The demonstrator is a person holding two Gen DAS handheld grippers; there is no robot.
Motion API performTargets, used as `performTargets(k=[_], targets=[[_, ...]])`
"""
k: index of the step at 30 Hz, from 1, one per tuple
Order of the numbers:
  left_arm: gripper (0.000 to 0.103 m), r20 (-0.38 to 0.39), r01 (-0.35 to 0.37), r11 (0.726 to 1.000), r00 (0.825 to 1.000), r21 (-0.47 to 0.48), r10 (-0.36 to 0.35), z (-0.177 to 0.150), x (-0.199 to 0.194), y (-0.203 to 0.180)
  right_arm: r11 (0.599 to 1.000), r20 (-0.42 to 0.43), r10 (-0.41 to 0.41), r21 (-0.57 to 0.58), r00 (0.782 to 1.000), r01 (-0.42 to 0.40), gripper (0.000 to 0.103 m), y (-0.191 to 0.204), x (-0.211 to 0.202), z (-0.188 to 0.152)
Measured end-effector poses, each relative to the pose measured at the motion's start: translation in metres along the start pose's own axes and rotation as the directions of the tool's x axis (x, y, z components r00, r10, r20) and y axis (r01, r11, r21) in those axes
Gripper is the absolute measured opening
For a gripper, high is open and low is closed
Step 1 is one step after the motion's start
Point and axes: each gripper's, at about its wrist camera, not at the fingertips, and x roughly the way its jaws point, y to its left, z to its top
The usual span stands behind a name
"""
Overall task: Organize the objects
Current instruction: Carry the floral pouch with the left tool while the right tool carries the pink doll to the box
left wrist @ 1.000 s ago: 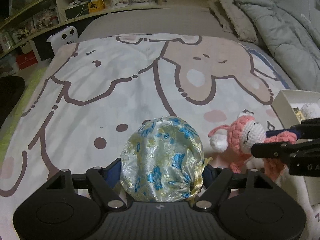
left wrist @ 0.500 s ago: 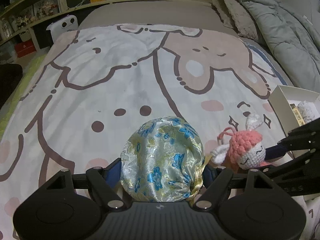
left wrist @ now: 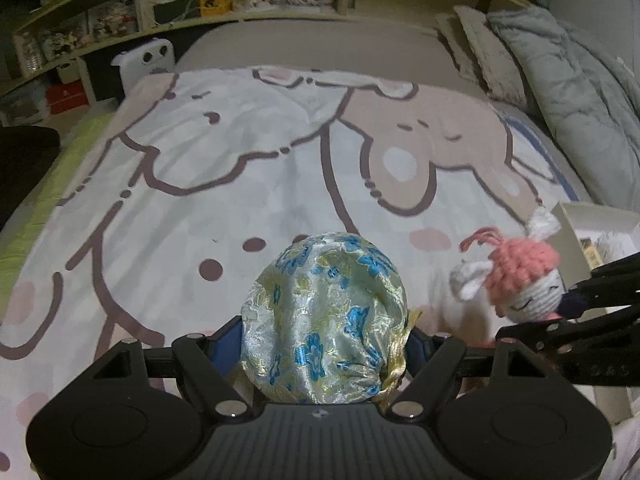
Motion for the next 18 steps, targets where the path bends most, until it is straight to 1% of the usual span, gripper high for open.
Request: performTargets(k=[4,10,14,18], targets=[[0.078,0.024,0.009,0.999,1.000,-0.031,-0.008,0.002,-0.017,-0.003,1.000,0.045,-0.012,0.022,0.999,0.011,0.030,-0.003,-0.022,0.002],[0.078,0.042,-0.012,0.999,0.999,-0.051,0.014,0.005,-0.038,-0.009,0.998,0.097,-0.035,0.055,0.995,0.029,0.030,-0.008,-0.050,-0.004],[0.078,0.053,-0.021,0.999,0.998,-0.042,0.023,0.006,-0.050,-0.022,0.997,0.124,-0.041,0.073,0.991,0.032,0.030,-0.016,-0.069,-0.011],[0.078,0.061,-0.027,1.000,0.998,-0.016,0.028,0.008,-0.059,-0.042,0.995,0.147,-0.055,0.087,0.988,0.042,0.030,-0.026,-0.088,-0.018]])
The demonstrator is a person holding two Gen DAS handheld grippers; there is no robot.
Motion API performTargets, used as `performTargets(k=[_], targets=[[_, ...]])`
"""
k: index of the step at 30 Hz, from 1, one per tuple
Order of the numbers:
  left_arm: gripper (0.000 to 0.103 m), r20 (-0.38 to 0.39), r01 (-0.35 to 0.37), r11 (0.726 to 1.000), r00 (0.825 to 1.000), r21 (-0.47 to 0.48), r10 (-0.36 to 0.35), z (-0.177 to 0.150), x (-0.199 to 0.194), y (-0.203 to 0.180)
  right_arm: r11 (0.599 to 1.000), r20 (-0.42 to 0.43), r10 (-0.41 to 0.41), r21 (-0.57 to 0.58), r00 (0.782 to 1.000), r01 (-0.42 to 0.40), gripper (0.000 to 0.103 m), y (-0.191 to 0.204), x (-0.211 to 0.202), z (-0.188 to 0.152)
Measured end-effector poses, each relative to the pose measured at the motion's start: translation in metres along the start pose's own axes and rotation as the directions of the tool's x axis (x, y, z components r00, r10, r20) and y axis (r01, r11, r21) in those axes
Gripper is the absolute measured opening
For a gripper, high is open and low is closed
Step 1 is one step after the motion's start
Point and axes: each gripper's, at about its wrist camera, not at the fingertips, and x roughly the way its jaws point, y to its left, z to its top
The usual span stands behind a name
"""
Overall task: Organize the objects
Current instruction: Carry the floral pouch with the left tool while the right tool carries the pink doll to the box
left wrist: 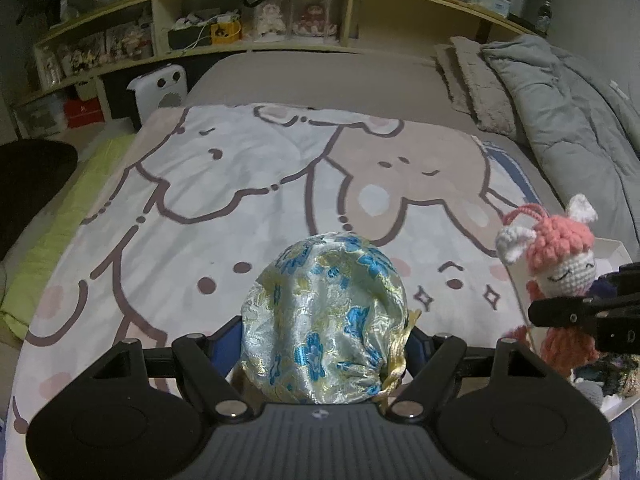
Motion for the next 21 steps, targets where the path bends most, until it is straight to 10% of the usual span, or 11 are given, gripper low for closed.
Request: performTargets(k=[21], targets=[[0.078,0.031,0.133,0.984,0.990,0.119,-0.138,0.035,0.000,-0.166,0.977,0.068,-0.167,0.148,0.984,0.156,0.030,-0.149,-0.090,-0.038]])
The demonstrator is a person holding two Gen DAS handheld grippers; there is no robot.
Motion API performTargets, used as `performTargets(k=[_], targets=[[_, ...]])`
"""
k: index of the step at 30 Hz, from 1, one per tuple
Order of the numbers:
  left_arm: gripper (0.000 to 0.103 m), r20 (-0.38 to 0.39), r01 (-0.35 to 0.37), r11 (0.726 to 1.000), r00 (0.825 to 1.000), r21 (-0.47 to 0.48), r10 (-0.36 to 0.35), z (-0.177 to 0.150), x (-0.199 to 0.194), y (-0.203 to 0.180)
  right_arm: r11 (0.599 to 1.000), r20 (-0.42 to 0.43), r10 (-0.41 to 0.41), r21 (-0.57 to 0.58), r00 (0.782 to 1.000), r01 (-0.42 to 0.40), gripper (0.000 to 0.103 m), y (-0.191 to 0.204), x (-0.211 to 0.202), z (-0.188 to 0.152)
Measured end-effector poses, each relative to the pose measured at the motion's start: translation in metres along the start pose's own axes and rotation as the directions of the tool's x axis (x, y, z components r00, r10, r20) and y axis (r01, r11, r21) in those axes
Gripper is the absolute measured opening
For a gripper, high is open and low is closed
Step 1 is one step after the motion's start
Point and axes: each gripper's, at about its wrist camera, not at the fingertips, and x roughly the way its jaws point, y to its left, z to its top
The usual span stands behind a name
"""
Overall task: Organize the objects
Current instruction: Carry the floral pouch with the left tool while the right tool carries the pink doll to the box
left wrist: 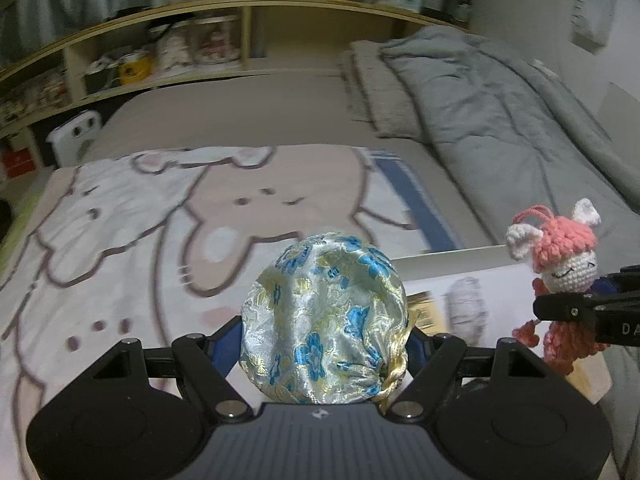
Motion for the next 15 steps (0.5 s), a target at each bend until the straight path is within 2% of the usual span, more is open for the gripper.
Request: performTargets(k=[15], targets=[[0.078,-0.013,0.139,0.983,0.990,0.119,-0.139,0.025,0.045,-0.129,0.993,-0.001,-0.090,0.078,0.996,0.090,0.030,-0.100,-0.006,-0.014]])
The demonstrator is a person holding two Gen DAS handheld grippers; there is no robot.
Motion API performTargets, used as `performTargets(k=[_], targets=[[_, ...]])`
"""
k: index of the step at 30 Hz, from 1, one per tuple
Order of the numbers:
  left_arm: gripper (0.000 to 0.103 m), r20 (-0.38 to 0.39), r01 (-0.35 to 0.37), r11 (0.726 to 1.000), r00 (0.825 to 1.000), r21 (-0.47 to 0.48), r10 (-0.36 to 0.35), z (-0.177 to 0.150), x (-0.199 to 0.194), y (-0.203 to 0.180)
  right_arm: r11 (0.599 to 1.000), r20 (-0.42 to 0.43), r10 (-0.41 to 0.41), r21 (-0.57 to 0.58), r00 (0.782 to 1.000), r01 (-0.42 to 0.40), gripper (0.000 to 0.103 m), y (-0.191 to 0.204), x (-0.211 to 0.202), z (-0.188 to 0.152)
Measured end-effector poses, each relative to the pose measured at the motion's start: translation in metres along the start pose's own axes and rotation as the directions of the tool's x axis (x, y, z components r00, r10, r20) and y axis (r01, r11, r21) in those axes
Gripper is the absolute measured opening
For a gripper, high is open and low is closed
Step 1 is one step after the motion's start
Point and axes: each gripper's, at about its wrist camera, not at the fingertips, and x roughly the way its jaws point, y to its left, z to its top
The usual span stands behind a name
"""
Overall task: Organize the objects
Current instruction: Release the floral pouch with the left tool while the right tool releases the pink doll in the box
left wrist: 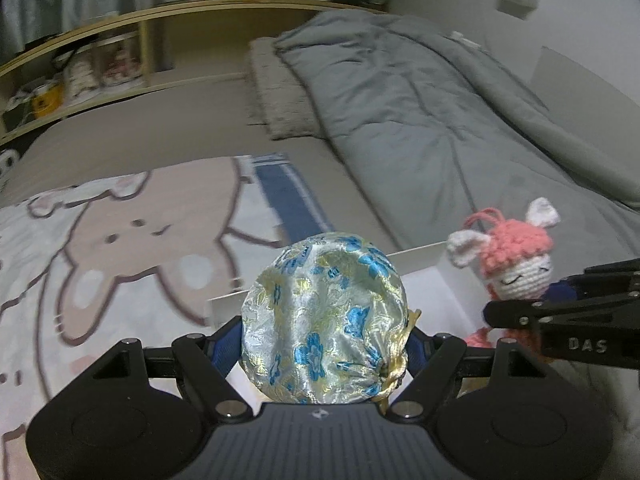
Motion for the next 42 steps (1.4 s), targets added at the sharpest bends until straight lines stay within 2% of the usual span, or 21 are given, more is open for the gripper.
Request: performTargets(k=[10,13,18,19,21,22,24,31,42], targets=[[0.078,-0.072,0.070,0.996,0.995,0.060,-0.065,-0.012,0.061,-0.050,0.999,-0.045,-0.013,0.047,0.999,0.016,0.030,-0.048,0.041,-0.015],[0.078,-0.107,0.096,0.994,0.990,0.054,-0.089,-0.018,0.081,-0.054,0.999,-0.064,-0.007,0.043,0.998,0.010,0.030,-0.053,0.056,-0.020],[0.079,-0.129,0.089,0.994,0.988,0.063,-0.080,-0.025,0.108,-0.051,0.999,-0.087,0.004,0.037,0.996,-0.001,0.031,-0.059,0.076,-0.024],[0.080,-0.132,0.096,0.993,0.987,0.065,-0.087,-0.026,0.111,-0.050,1.000,-0.094,0.001,0.031,0.996,0.002,0.032,-0.059,0.080,-0.024],[0.090,-0.155,0.105,0.992,0.983,0.068,-0.093,-0.028,0.119,-0.047,0.999,-0.100,-0.012,0.028,0.995,0.015,0.036,-0.061,0.084,-0.024],[0.093,-0.160,0.097,0.992,0.983,0.075,-0.084,-0.029,0.121,-0.046,0.999,-0.098,-0.019,0.033,0.995,0.023,0.046,-0.062,0.084,-0.023],[0.094,-0.162,0.086,0.992,0.984,0.093,-0.070,-0.032,0.123,-0.045,0.999,-0.087,-0.030,0.042,0.996,0.033,0.053,-0.064,0.083,-0.021],[0.094,-0.167,0.076,0.991,0.984,0.106,-0.058,-0.033,0.115,-0.041,0.998,-0.076,-0.043,0.032,0.996,0.046,0.052,-0.062,0.069,-0.015],[0.094,-0.145,0.072,0.991,0.988,0.114,-0.055,-0.033,0.079,-0.032,0.998,-0.059,-0.047,0.047,0.997,0.049,0.051,-0.045,0.047,-0.021]])
